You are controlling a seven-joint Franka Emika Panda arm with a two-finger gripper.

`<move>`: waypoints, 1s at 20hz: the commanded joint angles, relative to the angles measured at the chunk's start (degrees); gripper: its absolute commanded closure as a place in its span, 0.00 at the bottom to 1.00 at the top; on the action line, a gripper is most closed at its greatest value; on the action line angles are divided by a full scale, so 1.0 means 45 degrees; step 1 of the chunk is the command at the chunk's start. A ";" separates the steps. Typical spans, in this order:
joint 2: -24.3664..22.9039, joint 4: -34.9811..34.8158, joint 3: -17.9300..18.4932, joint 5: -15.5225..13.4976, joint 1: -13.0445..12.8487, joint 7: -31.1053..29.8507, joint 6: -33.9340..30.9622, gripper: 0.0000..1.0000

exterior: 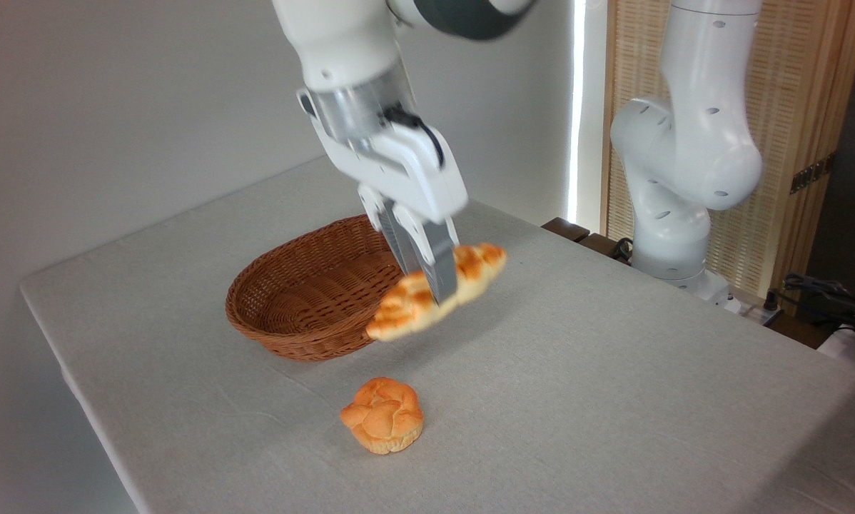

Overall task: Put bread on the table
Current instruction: 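Carry the loaf beside the round roll and lower it onto the table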

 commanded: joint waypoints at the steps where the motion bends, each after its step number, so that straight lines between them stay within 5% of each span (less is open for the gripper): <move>1: -0.0125 -0.1785 0.0092 0.1282 -0.0151 0.0106 0.1038 0.62; 4: -0.0106 -0.1866 0.1241 0.1560 -0.0151 0.0690 0.2073 0.59; 7: 0.0011 -0.2352 0.1478 0.1540 -0.0132 0.0888 0.3028 0.51; 8: 0.0031 -0.2703 0.1614 0.1540 -0.0151 0.0888 0.3632 0.42; 10: 0.0128 -0.3290 0.1810 0.1540 -0.0151 0.0849 0.4513 0.00; 20: 0.0246 -0.3331 0.1869 0.1521 -0.0151 0.0829 0.4576 0.00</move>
